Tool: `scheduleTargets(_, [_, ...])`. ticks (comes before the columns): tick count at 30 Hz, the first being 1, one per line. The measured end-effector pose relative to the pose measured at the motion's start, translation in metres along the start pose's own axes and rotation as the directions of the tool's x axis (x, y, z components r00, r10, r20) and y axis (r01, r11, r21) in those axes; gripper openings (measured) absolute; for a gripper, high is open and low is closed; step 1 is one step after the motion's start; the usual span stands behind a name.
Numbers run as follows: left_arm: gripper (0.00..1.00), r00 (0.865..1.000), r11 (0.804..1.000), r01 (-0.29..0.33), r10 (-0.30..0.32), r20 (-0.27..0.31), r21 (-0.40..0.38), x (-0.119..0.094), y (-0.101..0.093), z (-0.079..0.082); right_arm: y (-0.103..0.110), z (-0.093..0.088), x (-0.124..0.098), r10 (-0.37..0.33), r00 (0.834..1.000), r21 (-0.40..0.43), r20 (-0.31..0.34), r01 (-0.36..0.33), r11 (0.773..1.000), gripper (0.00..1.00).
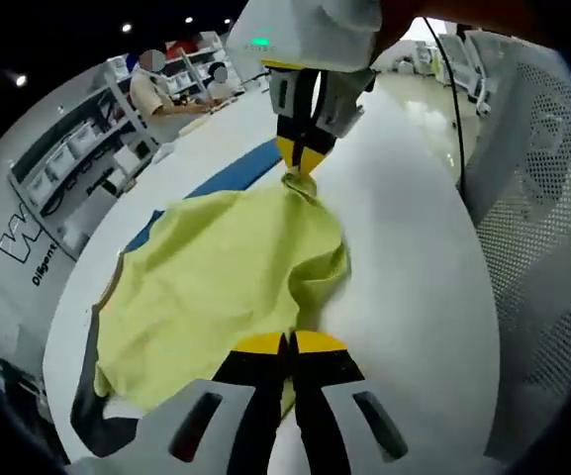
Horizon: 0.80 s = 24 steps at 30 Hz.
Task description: Fold the garment on the visible template until the final outline fits inside the template.
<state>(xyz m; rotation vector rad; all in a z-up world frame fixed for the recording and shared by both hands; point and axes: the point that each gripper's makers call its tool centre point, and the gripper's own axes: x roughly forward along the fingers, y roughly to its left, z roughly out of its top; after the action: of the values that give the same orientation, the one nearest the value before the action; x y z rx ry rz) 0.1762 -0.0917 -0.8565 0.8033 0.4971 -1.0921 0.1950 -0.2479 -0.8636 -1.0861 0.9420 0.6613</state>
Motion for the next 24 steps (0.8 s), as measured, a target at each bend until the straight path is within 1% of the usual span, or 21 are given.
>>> scheduleTargets(2, [0.0,1.0,1.0,0.0,0.0,0.003,-0.012,0.0,0.0,-0.003,0.001,-0.002,0.003,0.011,1.0,0.008,-0.001,-0.011,1.0,0.0])
scheduleTargets(4, [0.0,1.0,1.0,0.01,-0.011,-0.023,-0.016,0.0,-0.003,-0.009,0.002,-0.003,0.004,0.018,1.0,0.015,-0.004,-0.018,1.0,0.0])
scheduleTargets(6, [0.0,1.0,1.0,0.006,-0.007,-0.002,-0.03,-0.007,-0.001,-0.004,0.002,-0.003,0.004,0.023,1.0,0.022,-0.005,-0.023,0.999,0.0])
scheduleTargets(7, [0.0,1.0,0.999,0.008,-0.008,-0.005,-0.039,-0.01,-0.001,-0.004,0.002,-0.002,0.004,0.027,1.0,0.024,-0.006,-0.026,0.999,0.0])
scheduleTargets(9, [0.0,1.0,0.999,0.008,-0.008,-0.006,-0.039,-0.005,-0.004,-0.005,0.002,-0.003,0.005,0.035,0.999,0.03,-0.008,-0.035,0.999,0.0])
scheduleTargets(13, [0.0,1.0,0.999,0.006,-0.006,-0.007,-0.036,-0.008,-0.005,-0.004,0.003,-0.003,0.005,0.04,0.999,0.043,-0.009,-0.04,0.998,0.0])
scheduleTargets(17, [0.0,1.0,0.998,0.011,-0.012,-0.007,-0.057,-0.004,-0.004,-0.006,0.003,-0.003,0.005,0.043,0.999,0.068,-0.01,-0.043,0.997,0.0])
scheduleTargets(20, [0.05,1.0,0.998,0.011,-0.012,-0.005,-0.064,-0.006,-0.005,-0.004,0.003,-0.004,0.005,0.049,0.999,0.085,-0.009,-0.048,0.995,0.0])
scheduleTargets(22, [0.12,1.0,0.998,0.014,-0.014,-0.001,-0.066,-0.006,-0.007,-0.004,0.003,-0.004,0.004,0.049,0.999,0.087,-0.009,-0.048,0.995,0.0])
scheduleTargets(24, [0.19,1.0,0.997,0.004,-0.002,0.014,-0.08,-0.011,-0.006,-0.001,0.003,-0.004,0.005,0.048,0.999,0.09,-0.009,-0.047,0.995,0.0])
